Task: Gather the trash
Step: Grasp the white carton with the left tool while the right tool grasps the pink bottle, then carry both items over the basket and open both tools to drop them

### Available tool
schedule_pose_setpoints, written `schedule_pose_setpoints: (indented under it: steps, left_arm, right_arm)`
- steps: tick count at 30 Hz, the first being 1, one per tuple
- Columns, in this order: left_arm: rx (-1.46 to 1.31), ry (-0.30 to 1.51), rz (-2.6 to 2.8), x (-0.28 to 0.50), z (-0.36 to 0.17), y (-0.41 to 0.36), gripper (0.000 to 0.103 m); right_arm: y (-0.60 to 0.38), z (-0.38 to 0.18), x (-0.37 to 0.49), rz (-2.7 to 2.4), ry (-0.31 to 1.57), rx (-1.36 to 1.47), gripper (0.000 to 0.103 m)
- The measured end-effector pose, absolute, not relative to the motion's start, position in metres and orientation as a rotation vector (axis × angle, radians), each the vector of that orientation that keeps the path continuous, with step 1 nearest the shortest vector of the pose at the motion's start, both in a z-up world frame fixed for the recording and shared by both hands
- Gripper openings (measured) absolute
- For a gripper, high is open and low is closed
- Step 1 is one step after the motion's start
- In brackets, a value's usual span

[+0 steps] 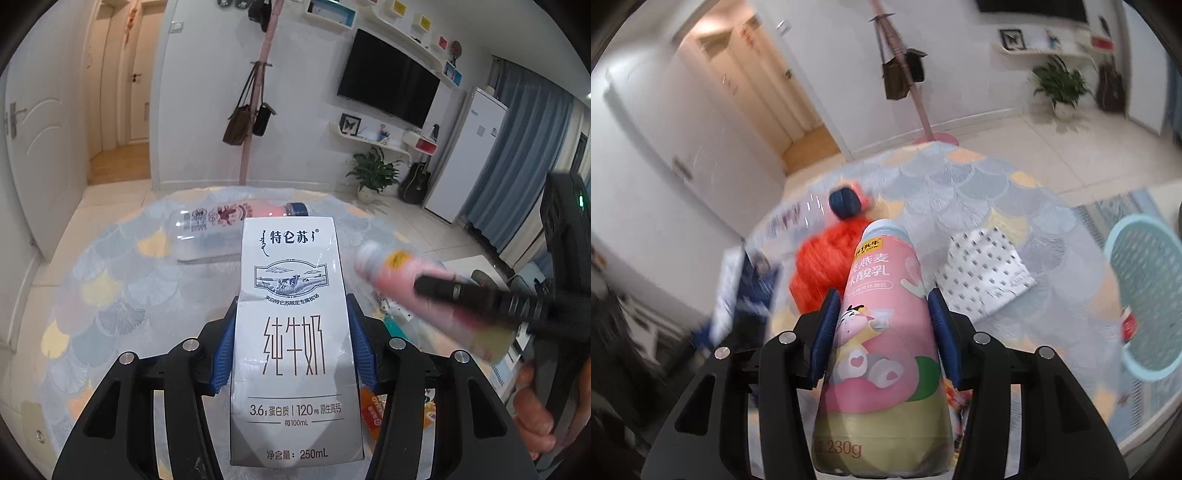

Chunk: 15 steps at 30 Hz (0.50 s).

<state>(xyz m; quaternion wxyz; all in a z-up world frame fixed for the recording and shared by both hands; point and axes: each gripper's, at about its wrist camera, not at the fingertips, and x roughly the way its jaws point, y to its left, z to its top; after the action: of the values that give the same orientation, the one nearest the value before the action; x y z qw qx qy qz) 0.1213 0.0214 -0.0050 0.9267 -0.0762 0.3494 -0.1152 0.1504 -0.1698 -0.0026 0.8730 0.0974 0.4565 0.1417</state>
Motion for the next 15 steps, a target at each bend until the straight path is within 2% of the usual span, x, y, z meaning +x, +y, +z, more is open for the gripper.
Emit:
schedule_pose_setpoints:
  steps: [5, 15]
  left_arm:
    - [-0.165, 0.715, -0.237, 0.118, -0.008, 0.022, 0.052]
    - [-0.163, 0.722, -0.242, 0.116, -0.010, 0.023, 0.052]
  right_arm:
    - [-0.164, -0.028, 0.143, 0.291, 1.006, 0.109, 0.046]
    - [-0.164, -0.052, 0.151, 0.299, 1.080, 0.105, 0.046]
